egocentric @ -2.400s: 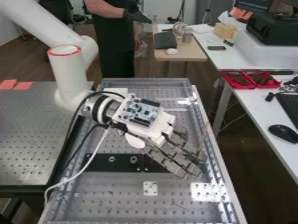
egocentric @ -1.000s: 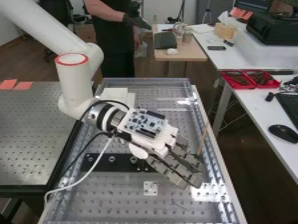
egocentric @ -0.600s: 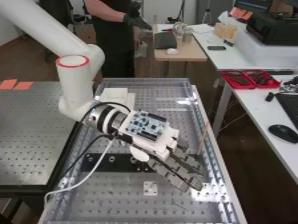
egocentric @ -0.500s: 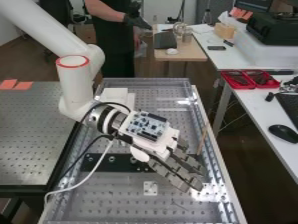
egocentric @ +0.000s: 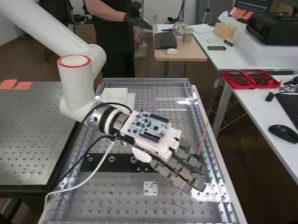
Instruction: Grab the drill bit and place it in the clear container
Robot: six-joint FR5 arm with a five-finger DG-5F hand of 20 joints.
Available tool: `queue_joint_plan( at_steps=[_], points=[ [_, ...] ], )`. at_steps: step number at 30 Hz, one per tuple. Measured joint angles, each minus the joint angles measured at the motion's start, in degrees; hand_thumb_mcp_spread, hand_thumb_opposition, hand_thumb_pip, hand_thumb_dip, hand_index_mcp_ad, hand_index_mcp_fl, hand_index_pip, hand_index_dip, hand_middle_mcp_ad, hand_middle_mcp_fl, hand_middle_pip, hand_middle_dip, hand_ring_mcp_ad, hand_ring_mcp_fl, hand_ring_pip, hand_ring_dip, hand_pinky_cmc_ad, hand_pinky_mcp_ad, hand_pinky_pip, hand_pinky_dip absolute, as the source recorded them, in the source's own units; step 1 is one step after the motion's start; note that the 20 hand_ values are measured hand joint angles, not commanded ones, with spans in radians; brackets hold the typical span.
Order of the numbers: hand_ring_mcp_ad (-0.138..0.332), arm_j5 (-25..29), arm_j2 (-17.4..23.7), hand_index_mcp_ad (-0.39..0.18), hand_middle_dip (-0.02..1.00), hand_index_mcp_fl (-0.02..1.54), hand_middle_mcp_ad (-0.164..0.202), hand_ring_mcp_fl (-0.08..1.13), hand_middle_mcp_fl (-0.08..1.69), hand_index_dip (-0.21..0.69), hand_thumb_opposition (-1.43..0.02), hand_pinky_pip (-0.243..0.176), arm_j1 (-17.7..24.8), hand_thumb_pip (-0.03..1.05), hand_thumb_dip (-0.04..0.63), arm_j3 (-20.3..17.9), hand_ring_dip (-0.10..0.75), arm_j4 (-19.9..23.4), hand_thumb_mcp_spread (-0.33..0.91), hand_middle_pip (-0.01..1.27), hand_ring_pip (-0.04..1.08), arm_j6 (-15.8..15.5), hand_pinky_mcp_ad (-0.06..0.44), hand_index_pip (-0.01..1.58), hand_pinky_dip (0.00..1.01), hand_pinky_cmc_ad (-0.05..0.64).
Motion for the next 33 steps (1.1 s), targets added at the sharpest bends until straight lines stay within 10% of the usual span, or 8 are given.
queue_joint_plan(
  at_steps=[33],
  points=[
    [0.218,0.2,0.01,-0.127,0.2,0.46,0.075,0.09,0.27,0.456,-0.92,-0.093,0.22,0.53,0.339,-0.19,-0.033,0.08,0.56,0.13,0.1,0.8,0.169,1.14,0.14,0.314]
  ],
)
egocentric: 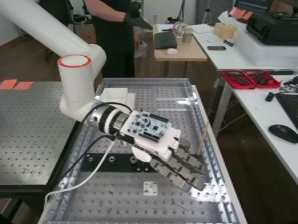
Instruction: Grab the drill bit and place it in the clear container
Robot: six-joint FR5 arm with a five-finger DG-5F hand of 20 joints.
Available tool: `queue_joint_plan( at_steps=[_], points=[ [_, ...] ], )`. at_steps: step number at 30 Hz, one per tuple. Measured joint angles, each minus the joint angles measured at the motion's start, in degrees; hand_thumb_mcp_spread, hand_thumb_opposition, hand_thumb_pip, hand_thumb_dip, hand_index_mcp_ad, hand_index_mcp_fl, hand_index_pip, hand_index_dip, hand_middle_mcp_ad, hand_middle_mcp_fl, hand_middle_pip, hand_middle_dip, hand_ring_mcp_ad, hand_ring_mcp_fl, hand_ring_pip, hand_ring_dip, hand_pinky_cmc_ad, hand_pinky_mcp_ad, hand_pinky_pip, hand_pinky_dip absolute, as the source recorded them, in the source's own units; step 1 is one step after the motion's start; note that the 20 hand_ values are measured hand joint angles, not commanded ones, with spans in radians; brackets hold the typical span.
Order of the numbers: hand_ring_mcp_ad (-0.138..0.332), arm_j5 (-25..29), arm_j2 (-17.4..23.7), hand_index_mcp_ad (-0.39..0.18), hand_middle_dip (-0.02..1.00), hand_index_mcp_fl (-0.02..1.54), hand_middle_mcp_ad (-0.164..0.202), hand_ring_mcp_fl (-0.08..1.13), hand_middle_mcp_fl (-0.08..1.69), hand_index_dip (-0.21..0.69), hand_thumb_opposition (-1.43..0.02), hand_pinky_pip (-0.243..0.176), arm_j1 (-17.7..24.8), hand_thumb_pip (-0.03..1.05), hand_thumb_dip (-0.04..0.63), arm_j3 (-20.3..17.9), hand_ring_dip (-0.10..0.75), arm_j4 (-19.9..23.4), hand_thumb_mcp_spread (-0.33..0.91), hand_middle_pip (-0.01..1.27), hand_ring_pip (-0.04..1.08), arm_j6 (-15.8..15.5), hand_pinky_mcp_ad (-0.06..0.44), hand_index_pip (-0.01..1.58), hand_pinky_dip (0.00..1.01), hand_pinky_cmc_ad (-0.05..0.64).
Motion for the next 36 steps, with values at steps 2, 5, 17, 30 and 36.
queue_joint_plan(
  at_steps=[2,5,17,30,36],
  points=[
    [0.215,-0.1,-0.04,-0.127,0.2,0.47,0.075,0.09,0.27,0.456,-0.92,-0.093,0.0,0.53,0.339,0.03,-0.033,0.01,0.56,0.14,0.1,0.05,0.168,1.16,0.14,0.314],
    [0.215,-0.2,-0.09,-0.127,0.2,0.48,0.075,0.09,0.27,0.456,-0.92,-0.093,0.02,0.53,0.339,0.09,-0.033,0.04,0.56,0.13,0.1,0.04,0.171,1.16,0.14,0.314],
    [0.215,-0.25,-0.14,-0.127,0.2,0.51,0.075,0.09,0.26,0.456,-0.92,-0.093,-0.04,0.52,0.335,0.29,-0.033,-0.07,0.57,0.14,0.1,-0.04,0.168,1.17,0.14,0.314],
    [0.211,-0.31,-0.24,-0.126,0.2,0.55,0.075,0.09,0.27,0.445,-0.94,-0.093,-0.09,0.51,0.335,0.43,-0.031,-0.22,0.61,0.13,0.1,-0.08,0.168,1.22,0.14,0.311],
    [0.209,-0.22,-0.41,-0.126,0.2,0.58,0.075,0.1,0.29,0.449,-0.96,-0.093,-0.13,0.5,0.333,0.43,-0.028,0.2,0.63,0.13,0.1,0.31,0.168,1.22,0.14,0.319]
  ],
)
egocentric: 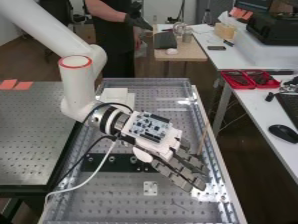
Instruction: Grab the drill bit and place it in the clear container
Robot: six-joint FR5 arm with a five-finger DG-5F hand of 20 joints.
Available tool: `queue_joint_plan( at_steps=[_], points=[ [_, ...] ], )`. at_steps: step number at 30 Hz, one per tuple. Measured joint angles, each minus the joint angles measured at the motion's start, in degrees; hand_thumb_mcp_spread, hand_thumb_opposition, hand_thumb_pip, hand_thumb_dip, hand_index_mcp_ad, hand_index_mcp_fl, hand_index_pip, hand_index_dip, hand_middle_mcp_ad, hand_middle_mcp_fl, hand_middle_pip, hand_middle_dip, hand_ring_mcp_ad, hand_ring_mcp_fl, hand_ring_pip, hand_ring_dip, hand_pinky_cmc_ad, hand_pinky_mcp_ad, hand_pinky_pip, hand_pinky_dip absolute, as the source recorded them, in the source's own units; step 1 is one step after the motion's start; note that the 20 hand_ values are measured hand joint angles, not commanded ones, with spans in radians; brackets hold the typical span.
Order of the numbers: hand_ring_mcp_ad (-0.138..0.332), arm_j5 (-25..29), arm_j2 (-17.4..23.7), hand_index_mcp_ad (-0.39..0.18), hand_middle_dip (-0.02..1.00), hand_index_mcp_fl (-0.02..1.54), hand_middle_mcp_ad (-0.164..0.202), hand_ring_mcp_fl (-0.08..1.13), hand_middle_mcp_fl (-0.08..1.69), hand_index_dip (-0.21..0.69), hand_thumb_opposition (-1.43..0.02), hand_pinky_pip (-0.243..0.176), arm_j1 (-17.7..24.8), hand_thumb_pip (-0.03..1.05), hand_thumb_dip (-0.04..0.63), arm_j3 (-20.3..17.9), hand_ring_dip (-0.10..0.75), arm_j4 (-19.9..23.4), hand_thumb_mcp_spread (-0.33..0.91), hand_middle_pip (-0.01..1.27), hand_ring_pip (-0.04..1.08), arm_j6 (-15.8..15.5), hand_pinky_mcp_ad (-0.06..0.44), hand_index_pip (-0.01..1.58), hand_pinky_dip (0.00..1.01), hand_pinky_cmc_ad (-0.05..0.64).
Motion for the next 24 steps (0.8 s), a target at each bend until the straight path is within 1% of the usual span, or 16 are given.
queue_joint_plan(
  at_steps=[4,7,8,10,11,12,14,15,17,20,24],
  points=[
    [0.209,0.16,-0.08,-0.126,0.21,0.58,0.075,0.1,0.31,0.449,-0.96,-0.093,0.0,0.5,0.337,0.06,-0.028,0.15,0.63,0.13,0.1,0.14,0.171,1.21,0.14,0.323],
    [0.209,0.01,-0.08,-0.126,0.2,0.63,0.075,0.11,0.33,0.449,-0.96,-0.093,0.0,0.5,0.333,0.03,-0.024,0.55,0.63,0.13,0.1,-0.07,0.171,1.18,0.14,0.323],
    [0.213,0.03,-0.08,-0.126,0.21,0.64,0.075,0.11,0.33,0.445,-0.96,-0.093,0.0,0.5,0.332,0.03,-0.024,0.57,0.65,0.13,0.1,-0.14,0.171,1.16,0.14,0.323],
    [0.213,0.01,-0.02,-0.126,0.2,0.71,0.075,0.12,0.33,0.438,-0.96,-0.093,-0.01,0.42,0.333,0.09,-0.024,0.59,0.68,0.13,0.1,-0.25,0.171,1.13,0.14,0.325],
    [0.209,-0.04,0.01,-0.124,0.21,0.73,0.075,0.12,0.35,0.429,-0.96,-0.096,0.0,0.42,0.333,0.12,-0.024,0.59,0.68,0.13,0.1,-0.27,0.171,1.1,0.14,0.325],
    [0.213,-0.08,0.15,-0.126,0.2,0.73,0.073,0.14,0.34,0.419,-0.96,-0.093,0.0,0.42,0.333,0.18,-0.024,0.58,0.7,0.13,0.1,-0.33,0.171,1.09,0.14,0.325],
    [0.213,-0.06,0.49,-0.126,0.21,0.73,0.073,0.14,0.35,0.41,-0.96,-0.096,0.01,0.42,0.33,0.25,-0.024,0.55,0.69,0.13,0.1,-0.47,0.171,1.08,0.14,0.328],
    [0.213,-0.04,0.75,-0.124,0.21,0.75,0.075,0.14,0.35,0.41,-0.96,-0.096,0.03,0.42,0.333,0.29,-0.024,0.5,0.69,0.14,0.09,-0.54,0.171,1.08,0.14,0.319],
    [0.209,-0.03,1.39,-0.126,0.21,0.77,0.075,0.15,0.35,0.41,-0.96,-0.101,0.07,0.42,0.33,0.33,-0.024,0.32,0.69,0.13,0.1,-0.74,0.168,1.05,0.14,0.332],
    [0.209,-0.16,2.48,-0.126,0.21,0.82,0.075,0.15,0.36,0.41,-0.97,-0.098,0.14,0.42,0.33,0.4,-0.016,-0.49,0.69,0.13,0.1,-1.0,0.171,1.0,0.14,0.33],
    [0.209,-0.18,4.68,-0.126,0.21,0.83,0.075,0.15,0.36,0.405,-0.98,-0.098,0.4,0.42,0.33,0.07,-0.016,-1.57,0.73,0.13,0.1,-1.64,0.171,0.97,0.13,0.33]
  ],
)
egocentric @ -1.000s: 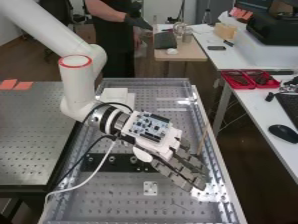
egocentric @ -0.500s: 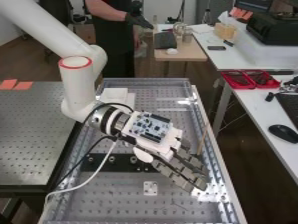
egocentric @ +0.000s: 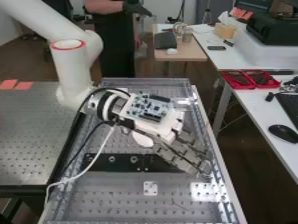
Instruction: Grab the drill bit and place it in the clear container
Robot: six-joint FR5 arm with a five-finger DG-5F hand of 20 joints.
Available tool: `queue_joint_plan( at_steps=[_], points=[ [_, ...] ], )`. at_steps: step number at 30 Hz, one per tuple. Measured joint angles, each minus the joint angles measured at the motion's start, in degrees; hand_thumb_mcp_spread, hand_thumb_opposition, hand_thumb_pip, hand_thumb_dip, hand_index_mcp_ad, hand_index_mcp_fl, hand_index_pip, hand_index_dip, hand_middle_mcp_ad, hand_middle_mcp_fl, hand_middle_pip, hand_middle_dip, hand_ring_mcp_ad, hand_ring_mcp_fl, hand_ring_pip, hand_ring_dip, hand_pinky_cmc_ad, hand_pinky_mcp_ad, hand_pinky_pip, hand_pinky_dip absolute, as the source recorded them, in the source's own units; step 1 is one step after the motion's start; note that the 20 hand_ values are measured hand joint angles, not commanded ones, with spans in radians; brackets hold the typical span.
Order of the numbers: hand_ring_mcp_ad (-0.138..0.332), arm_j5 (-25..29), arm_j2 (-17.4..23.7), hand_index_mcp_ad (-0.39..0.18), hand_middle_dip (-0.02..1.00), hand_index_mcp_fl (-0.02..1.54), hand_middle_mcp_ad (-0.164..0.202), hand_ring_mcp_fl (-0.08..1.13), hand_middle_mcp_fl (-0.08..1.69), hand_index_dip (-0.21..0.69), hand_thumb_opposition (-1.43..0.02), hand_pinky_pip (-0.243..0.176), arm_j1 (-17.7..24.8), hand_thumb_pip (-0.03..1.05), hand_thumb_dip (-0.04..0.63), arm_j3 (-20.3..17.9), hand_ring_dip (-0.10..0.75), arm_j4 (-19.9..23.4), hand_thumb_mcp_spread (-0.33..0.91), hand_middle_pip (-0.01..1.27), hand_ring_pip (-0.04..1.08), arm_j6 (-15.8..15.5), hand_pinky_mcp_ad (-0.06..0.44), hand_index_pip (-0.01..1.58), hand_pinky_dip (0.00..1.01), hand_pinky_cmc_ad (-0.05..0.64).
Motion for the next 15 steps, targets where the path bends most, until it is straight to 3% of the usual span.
queue_joint_plan(
  at_steps=[7,15],
  points=[
    [0.213,-0.04,4.66,-0.143,0.21,0.89,0.075,0.15,0.36,0.403,-0.98,-0.098,1.13,0.42,0.333,-1.88,-0.016,-0.93,0.77,0.13,0.1,-1.0,0.171,0.89,0.14,0.33],
    [0.209,0.15,11.88,-0.143,0.22,0.94,0.075,0.14,0.38,0.428,-1.0,-0.098,5.41,0.42,0.333,-6.76,-0.007,-2.39,0.77,0.14,0.1,-1.59,0.168,0.83,0.14,0.33]
  ],
)
